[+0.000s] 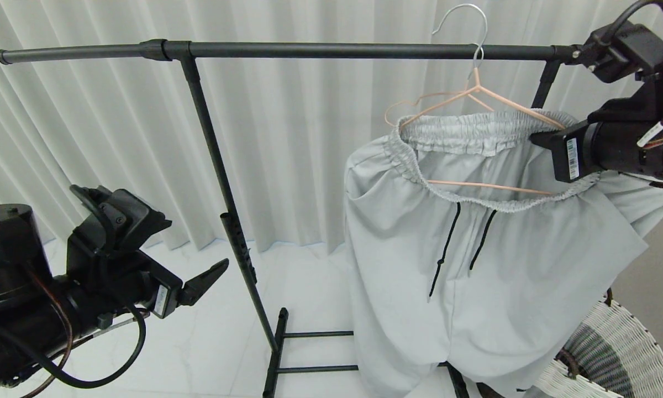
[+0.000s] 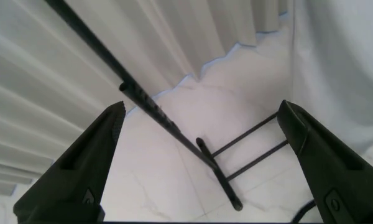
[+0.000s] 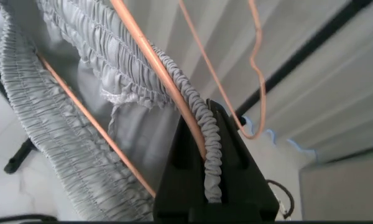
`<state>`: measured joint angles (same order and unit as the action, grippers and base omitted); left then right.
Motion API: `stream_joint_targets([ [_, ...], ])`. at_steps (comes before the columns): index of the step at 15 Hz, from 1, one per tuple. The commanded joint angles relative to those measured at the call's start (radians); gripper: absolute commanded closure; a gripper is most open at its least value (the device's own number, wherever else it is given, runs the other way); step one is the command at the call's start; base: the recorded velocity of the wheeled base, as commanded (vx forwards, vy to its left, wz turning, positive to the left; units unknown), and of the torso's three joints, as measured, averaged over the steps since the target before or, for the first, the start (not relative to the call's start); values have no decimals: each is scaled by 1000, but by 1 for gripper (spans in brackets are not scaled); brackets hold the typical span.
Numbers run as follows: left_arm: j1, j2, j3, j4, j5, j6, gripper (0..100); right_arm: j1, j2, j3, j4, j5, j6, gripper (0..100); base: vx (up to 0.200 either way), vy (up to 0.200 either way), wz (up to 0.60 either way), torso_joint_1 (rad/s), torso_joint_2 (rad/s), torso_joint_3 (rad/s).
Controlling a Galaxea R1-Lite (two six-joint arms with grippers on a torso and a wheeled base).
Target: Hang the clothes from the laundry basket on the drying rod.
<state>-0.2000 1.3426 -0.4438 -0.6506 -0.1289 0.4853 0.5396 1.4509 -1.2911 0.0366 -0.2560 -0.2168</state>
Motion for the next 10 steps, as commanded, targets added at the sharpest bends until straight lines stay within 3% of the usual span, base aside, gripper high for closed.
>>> stream_joint_targets([
  [1,-1,0,1,-1,11,1,0,0,5,-5,3,-12,8,100,0,0,0,0,0,0],
  [7,-1,1,-4,-3,28,1,0,-4,14,-7,2,-16,11,100,0,200,0,2,0,2],
  [10,-2,3,-4,-4,28,2,0,-20,29,-8,-6,-39,16,100,0,0,0,0,0,0],
])
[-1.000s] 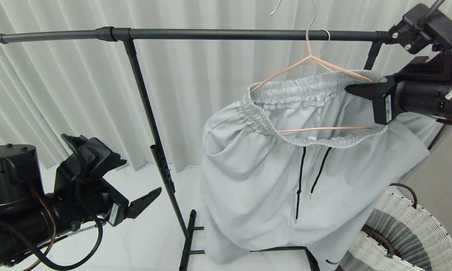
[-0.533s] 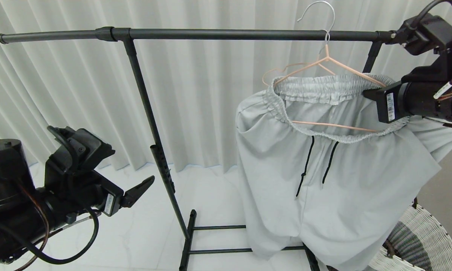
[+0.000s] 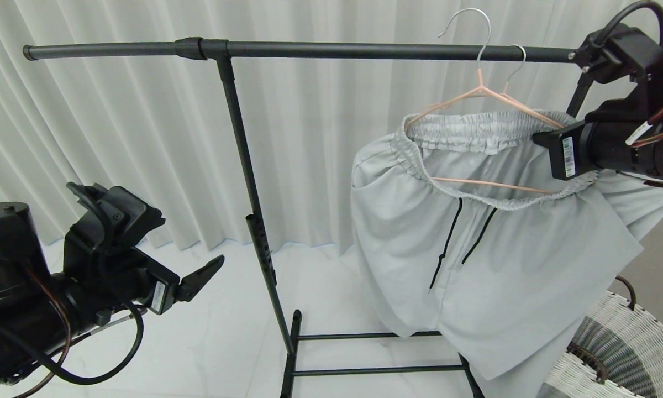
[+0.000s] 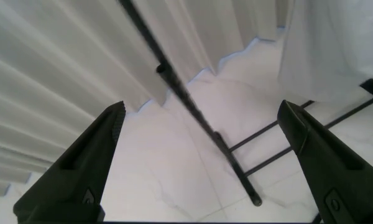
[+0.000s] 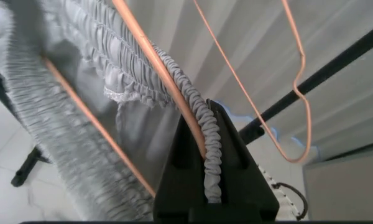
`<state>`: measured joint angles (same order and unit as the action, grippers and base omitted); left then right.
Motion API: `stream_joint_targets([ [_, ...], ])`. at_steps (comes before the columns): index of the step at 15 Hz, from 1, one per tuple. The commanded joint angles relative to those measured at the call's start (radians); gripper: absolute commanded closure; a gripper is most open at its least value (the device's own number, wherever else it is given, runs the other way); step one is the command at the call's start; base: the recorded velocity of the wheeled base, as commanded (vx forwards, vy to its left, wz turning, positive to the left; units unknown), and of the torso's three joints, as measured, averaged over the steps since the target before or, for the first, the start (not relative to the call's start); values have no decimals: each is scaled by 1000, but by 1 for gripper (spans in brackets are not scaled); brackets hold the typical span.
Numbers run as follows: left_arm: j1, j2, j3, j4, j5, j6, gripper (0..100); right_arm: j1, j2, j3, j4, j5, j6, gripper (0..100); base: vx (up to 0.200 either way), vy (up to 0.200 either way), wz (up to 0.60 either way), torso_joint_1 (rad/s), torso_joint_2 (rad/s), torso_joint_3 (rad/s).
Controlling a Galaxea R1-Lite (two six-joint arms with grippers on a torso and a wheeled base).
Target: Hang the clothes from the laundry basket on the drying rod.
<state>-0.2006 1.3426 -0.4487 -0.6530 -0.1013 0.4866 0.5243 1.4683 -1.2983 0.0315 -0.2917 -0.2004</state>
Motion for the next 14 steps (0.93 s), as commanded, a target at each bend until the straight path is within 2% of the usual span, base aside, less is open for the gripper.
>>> stream_joint_targets([
  [1,-2,3,1,-2,-2,1,0,-6,17,-3,-2,-14,6,100,0,0,0,0,0,0],
  [5,-3,-2,-1,-2,17,3,0,-6,69,-44,-4,-118,38,100,0,0,0,0,0,0],
  [8,-10,-2,-1,-2,60,-5,0,-4,135,-95,-53,-155,61,100,0,0,0,0,0,0],
  [14,-48,0,5,-2,58,-10,0,13,176,-138,-76,-156,61,100,200,0,0,2,4,-2],
])
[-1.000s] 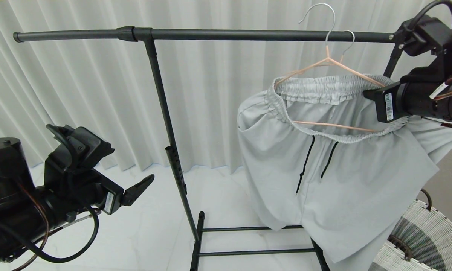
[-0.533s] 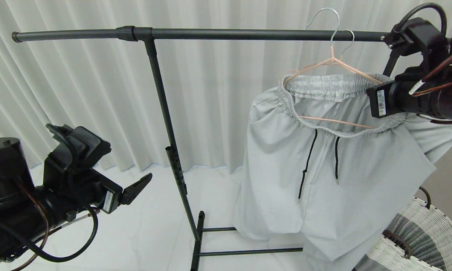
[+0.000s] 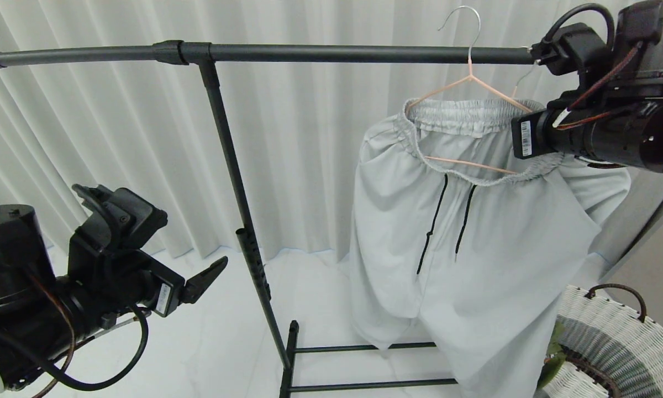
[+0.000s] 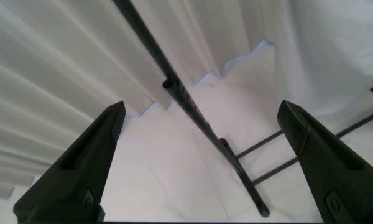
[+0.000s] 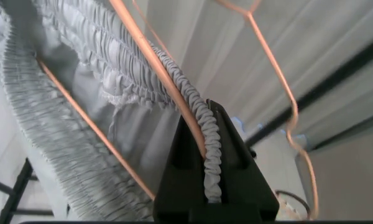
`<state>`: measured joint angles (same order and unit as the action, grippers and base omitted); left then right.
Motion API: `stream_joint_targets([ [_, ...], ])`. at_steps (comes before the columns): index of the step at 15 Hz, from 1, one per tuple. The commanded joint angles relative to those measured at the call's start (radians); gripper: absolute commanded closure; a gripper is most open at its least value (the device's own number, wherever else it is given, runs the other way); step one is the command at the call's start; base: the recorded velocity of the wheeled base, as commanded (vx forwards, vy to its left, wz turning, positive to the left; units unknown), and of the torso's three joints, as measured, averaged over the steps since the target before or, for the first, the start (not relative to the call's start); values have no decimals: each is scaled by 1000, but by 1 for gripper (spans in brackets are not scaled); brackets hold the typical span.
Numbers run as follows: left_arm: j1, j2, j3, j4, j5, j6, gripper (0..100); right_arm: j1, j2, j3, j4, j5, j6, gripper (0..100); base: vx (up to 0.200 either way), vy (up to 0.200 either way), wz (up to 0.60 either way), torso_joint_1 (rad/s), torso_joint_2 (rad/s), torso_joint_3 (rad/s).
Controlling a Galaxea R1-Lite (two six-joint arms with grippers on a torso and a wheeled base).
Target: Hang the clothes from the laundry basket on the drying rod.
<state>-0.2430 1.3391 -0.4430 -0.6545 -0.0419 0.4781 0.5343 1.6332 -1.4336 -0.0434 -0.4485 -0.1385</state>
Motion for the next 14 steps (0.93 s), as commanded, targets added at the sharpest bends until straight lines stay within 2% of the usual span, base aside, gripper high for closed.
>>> stream_joint_targets([
  [1,-12,3,0,-1,-1,1,0,6,17,-2,-1,-1,0,100,0,0,0,0,0,0],
  [5,-27,5,0,-1,0,2,0,16,63,-18,-35,-16,0,100,0,0,0,0,0,0],
  [9,-27,3,0,-1,0,4,0,18,134,-77,-44,-45,-1,100,0,0,0,0,0,0],
  [14,-27,2,0,-1,0,7,0,18,194,-111,-58,-48,0,100,0,0,0,0,0,0],
])
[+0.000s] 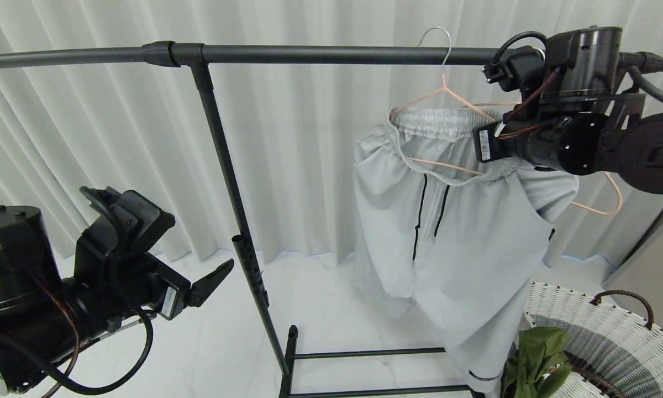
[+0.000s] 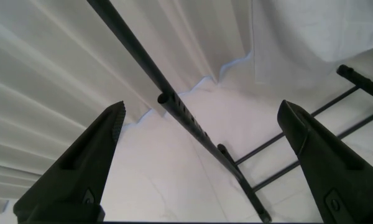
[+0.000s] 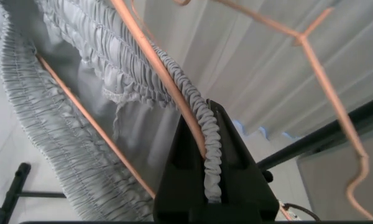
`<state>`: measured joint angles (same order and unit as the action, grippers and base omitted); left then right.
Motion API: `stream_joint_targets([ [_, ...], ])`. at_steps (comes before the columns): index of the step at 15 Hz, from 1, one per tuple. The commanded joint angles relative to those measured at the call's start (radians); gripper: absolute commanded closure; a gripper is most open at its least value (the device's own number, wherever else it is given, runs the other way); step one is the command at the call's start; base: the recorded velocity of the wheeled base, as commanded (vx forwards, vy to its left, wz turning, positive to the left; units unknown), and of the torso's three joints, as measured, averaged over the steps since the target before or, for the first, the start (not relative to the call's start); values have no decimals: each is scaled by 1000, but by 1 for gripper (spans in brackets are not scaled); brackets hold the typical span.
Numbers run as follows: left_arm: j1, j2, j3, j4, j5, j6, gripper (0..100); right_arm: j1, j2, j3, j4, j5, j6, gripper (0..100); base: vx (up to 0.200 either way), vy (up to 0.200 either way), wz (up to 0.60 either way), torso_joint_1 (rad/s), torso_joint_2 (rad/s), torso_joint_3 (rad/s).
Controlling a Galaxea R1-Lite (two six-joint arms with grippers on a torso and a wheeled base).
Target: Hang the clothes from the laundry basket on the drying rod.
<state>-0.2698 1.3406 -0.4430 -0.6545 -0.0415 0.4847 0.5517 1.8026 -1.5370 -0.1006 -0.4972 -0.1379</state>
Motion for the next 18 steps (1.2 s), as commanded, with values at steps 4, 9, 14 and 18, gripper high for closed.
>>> stream_joint_targets([
  [4,0,-1,0,-1,0,0,0,2,31,-6,-1,0,0,100,0,0,0,0,0,0],
  [9,0,-3,0,-1,0,-1,0,27,27,-2,-1,0,4,100,0,0,0,0,0,0],
  [14,1,-6,1,-1,0,-1,0,65,-5,6,9,0,49,0,0,0,0,0,0,0],
  [18,41,-11,6,-2,0,-8,0,116,-123,72,12,-1,106,0,0,0,0,0,0,0],
])
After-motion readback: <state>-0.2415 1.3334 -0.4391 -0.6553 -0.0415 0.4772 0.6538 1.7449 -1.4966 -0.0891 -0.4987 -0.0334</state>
